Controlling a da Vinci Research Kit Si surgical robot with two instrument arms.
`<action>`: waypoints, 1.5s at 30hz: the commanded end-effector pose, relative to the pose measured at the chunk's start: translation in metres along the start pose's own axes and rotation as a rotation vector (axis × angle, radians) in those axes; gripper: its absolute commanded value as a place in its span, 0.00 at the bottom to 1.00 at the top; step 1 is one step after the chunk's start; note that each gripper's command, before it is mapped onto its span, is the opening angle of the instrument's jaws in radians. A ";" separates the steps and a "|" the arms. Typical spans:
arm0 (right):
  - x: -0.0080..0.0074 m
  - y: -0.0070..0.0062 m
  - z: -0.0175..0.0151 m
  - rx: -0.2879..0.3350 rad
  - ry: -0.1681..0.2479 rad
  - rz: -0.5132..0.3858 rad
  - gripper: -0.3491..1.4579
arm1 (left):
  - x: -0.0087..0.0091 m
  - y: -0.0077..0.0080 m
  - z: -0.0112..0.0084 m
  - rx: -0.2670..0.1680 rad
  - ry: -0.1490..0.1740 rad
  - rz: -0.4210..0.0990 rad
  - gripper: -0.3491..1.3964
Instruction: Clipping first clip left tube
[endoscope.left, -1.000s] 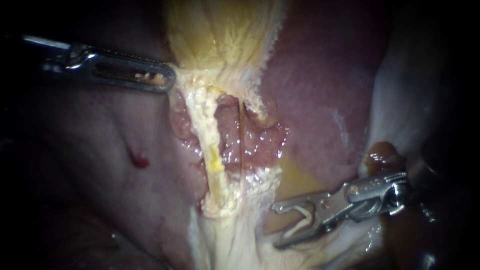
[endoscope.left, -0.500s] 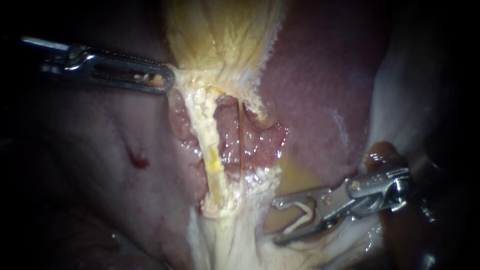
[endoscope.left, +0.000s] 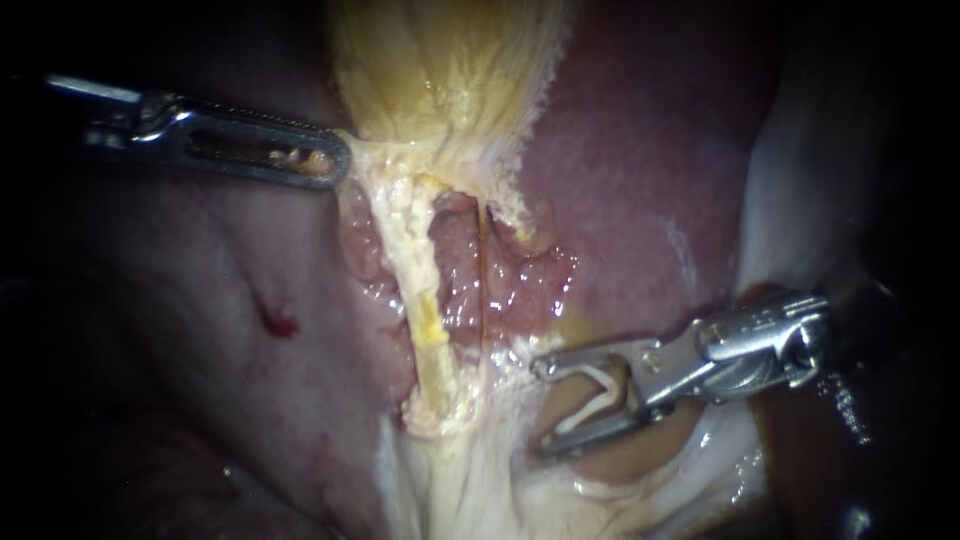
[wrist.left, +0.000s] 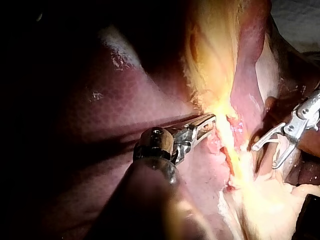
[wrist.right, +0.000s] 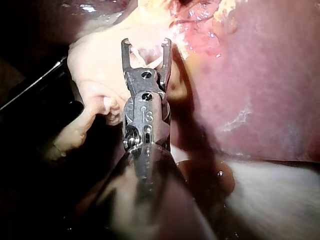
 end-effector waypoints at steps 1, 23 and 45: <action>0.0002 0.0001 -0.0001 -0.004 0.001 -0.006 0.47 | 0.0000 0.0000 0.0000 0.000 0.000 0.000 0.00; 0.0030 0.0013 0.0026 -0.022 0.064 -0.003 0.47 | 0.0000 0.0000 0.0001 0.000 0.000 0.000 0.00; 0.0029 0.0026 0.0050 -0.020 0.109 0.022 0.47 | 0.0000 0.0000 0.0002 -0.001 0.000 0.000 0.00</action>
